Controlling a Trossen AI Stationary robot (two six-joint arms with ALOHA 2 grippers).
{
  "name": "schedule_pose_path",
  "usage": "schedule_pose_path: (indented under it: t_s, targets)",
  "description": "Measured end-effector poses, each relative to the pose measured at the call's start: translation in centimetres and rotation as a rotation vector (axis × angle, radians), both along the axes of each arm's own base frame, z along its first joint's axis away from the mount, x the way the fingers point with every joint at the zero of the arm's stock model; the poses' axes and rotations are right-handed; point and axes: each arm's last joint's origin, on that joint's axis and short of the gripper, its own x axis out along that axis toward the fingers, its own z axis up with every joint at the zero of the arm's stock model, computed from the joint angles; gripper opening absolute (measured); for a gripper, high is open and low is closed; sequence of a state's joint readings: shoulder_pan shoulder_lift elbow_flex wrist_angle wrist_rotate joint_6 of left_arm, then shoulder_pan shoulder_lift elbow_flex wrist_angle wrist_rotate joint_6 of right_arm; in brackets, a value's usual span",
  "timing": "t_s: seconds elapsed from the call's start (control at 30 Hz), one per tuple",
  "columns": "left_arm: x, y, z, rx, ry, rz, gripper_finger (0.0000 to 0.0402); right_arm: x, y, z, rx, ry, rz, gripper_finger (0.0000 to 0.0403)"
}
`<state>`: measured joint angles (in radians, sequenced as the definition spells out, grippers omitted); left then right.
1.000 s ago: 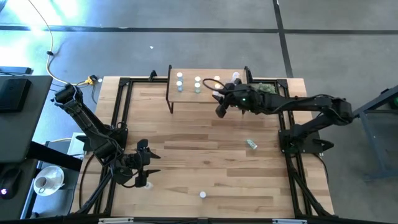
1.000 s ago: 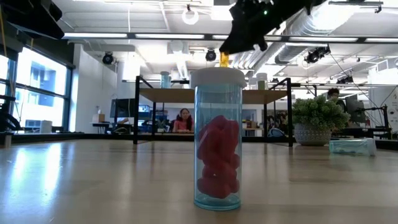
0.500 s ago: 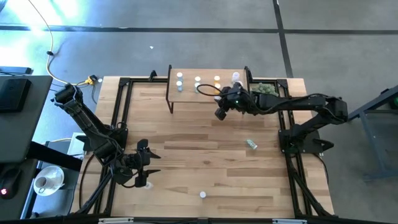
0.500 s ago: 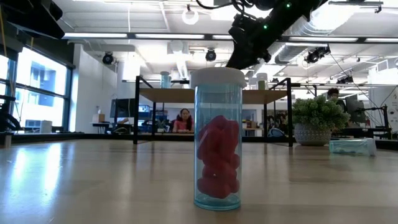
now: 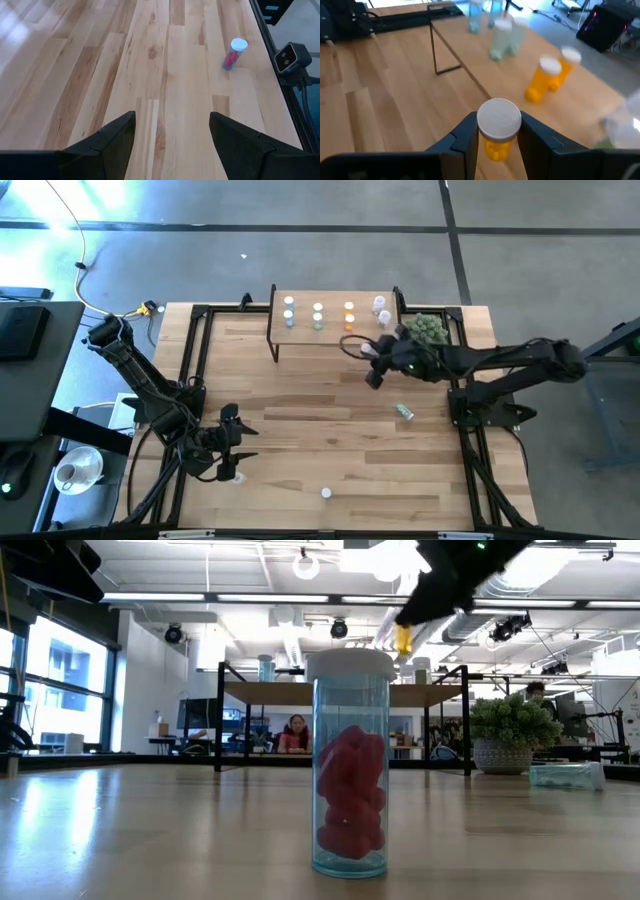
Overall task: Pick and place medicine bottles onto shelf by color
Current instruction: Put the orange pill bottle on the shelf aligned with the other orange pill bottles
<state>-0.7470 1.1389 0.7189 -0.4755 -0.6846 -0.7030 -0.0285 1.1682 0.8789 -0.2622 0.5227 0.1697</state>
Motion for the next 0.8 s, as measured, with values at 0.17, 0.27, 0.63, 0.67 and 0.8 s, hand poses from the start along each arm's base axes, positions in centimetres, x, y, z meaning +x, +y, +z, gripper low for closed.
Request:
schedule_pose_path:
  t_s: [0.17,0.27,0.63,0.67,0.8]
  targets:
    - [0.0,0.0,0.0,0.029,0.004,-0.022,0.0243,-1.1,0.0,-1.6,0.051,-0.075,-0.044,0.0103]
    - [0.0,0.0,0.0,0.028,0.004,-0.023,0.0243,-0.9,-0.4,-1.6,0.036,-0.125,-0.047,0.0103]
    - [0.1,0.0,0.1,0.016,-0.008,-0.012,0.0243,2.2,-3.6,-1.0,0.030,-0.174,-0.020,0.0103]
    - [0.1,0.0,0.1,0.016,-0.008,-0.012,0.0243,2.7,-3.8,-0.9,0.030,-0.169,-0.015,0.0103]
    - [0.1,0.0,0.1,0.017,-0.009,-0.010,0.0243,4.3,-4.3,-0.8,0.015,-0.121,-0.007,0.0103]
